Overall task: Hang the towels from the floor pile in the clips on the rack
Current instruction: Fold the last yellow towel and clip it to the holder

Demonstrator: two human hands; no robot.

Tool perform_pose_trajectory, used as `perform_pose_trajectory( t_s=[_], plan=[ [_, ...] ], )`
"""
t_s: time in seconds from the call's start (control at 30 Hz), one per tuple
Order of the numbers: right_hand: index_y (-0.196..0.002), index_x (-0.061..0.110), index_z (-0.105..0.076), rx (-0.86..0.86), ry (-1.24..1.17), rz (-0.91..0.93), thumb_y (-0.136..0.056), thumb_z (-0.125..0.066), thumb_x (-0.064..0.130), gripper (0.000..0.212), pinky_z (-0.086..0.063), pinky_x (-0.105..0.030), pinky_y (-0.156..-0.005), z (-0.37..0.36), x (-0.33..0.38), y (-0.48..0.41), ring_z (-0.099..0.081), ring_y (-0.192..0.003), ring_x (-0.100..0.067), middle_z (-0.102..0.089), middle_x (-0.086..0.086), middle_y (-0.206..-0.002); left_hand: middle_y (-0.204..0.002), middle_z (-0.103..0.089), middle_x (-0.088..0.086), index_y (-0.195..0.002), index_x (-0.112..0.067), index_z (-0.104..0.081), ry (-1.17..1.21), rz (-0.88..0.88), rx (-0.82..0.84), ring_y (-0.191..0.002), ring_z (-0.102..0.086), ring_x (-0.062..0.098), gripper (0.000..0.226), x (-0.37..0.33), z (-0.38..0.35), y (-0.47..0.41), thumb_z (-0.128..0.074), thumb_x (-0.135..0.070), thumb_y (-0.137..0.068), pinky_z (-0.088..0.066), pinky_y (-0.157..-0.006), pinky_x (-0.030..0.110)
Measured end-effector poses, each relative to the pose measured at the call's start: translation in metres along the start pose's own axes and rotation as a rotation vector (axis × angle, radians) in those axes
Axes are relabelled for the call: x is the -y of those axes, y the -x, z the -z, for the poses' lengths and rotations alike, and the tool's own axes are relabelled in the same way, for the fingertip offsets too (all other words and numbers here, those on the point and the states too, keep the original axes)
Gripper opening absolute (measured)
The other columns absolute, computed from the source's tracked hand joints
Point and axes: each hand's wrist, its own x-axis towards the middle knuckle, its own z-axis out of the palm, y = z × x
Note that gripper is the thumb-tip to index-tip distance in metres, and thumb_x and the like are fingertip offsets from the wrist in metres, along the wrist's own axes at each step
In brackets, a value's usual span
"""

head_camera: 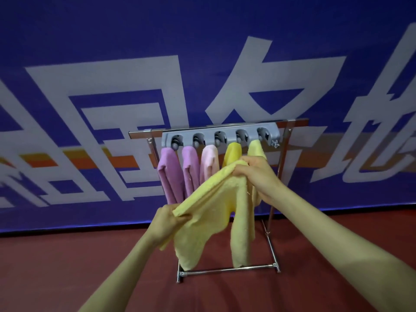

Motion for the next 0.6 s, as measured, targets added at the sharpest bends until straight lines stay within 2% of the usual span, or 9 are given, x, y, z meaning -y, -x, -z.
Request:
perform_pose_trajectory(
  t_s=[0.07,0.13,0.23,0.33,0.37,0.43,0.5,0.6],
  plan=[
    [-0.073,0.002,-0.056,-0.006,-0.05,0.001,-0.063,-0.062,0.011,0.015,-0.034,-0.03,-0.059,-0.001,0.001,0.002,-0.042,-0.063,-0.022,-0.042,-0.011,-0.069,-0.072,-0.075,0.001,-0.076,-0.018,-0.074,0.068,0.074,-0.009,-0.067,-0.069,0.01,0.005,0.01,0.0,0.004,-0.076,-0.023,-0.077,-0.052,-0.06,0.025],
    [-0.076,0.002,-0.057,-0.044,-0.145,-0.002,-0.063,-0.062,0.007,0.015,-0.038,-0.03,-0.06,0.0,0.003,0.001,-0.046,-0.065,-0.023,-0.044,-0.012,-0.07,-0.078,-0.076,0.004,-0.08,-0.016,-0.075,0.188,0.129,-0.018,-0.074,-0.072,0.016,0.01,0.018,0.0,0.008,-0.076,-0.024,-0.075,-0.056,-0.066,0.031],
    [-0.075,0.001,-0.058,-0.117,-0.28,-0.017,-0.072,-0.057,-0.004,0.006,-0.046,-0.028,-0.06,0.011,0.006,-0.003,-0.056,-0.066,-0.02,-0.052,-0.011,-0.069,-0.086,-0.076,0.009,-0.092,-0.009,-0.074,0.405,0.234,-0.141,-0.087,-0.072,0.026,0.013,0.03,0.001,0.011,-0.074,-0.014,-0.079,-0.056,-0.073,0.033],
    [-0.078,0.005,-0.058,-0.145,-0.325,-0.048,-0.076,-0.054,-0.008,0.013,-0.048,-0.023,-0.053,0.023,0.003,-0.004,-0.059,-0.063,-0.015,-0.056,-0.007,-0.07,-0.092,-0.075,0.012,-0.098,-0.005,-0.071,0.585,0.327,-0.202,-0.093,-0.07,0.029,0.022,0.036,0.005,0.01,-0.071,-0.02,-0.082,-0.056,-0.084,0.044],
    [-0.081,0.003,-0.059,-0.142,-0.336,-0.068,-0.077,-0.053,-0.009,0.014,-0.048,-0.022,-0.052,0.025,0.0,-0.004,-0.06,-0.062,-0.015,-0.057,-0.008,-0.071,-0.09,-0.074,0.015,-0.098,-0.002,-0.07,0.634,0.34,-0.204,-0.092,-0.069,0.032,0.024,0.034,0.006,0.01,-0.069,-0.022,-0.084,-0.056,-0.083,0.047],
    [-0.093,-0.005,-0.062,-0.128,-0.344,-0.114,-0.077,-0.052,-0.011,0.019,-0.05,-0.023,-0.055,0.029,-0.008,-0.003,-0.061,-0.067,-0.019,-0.058,-0.013,-0.078,-0.086,-0.074,0.015,-0.097,-0.002,-0.07,0.721,0.326,-0.207,-0.086,-0.068,0.033,0.023,0.021,0.007,0.008,-0.065,-0.022,-0.087,-0.055,-0.076,0.044],
    [-0.101,-0.01,-0.061,-0.116,-0.342,-0.17,-0.078,-0.053,-0.011,0.025,-0.051,-0.028,-0.062,0.032,-0.016,-0.004,-0.062,-0.074,-0.022,-0.06,-0.016,-0.086,-0.09,-0.076,0.009,-0.098,-0.011,-0.07,0.75,0.287,-0.225,-0.087,-0.07,0.027,0.017,0.003,0.007,0.004,-0.062,-0.023,-0.089,-0.054,-0.075,0.04],
    [-0.082,0.002,-0.06,-0.076,-0.344,-0.262,-0.077,-0.051,-0.017,0.022,-0.051,-0.032,-0.07,0.033,-0.028,-0.008,-0.062,-0.08,-0.024,-0.062,-0.015,-0.085,-0.096,-0.076,0.007,-0.102,-0.014,-0.069,0.783,0.214,-0.234,-0.095,-0.07,0.026,0.019,-0.027,0.009,-0.003,-0.059,-0.025,-0.091,-0.053,-0.079,0.038]
  ],
)
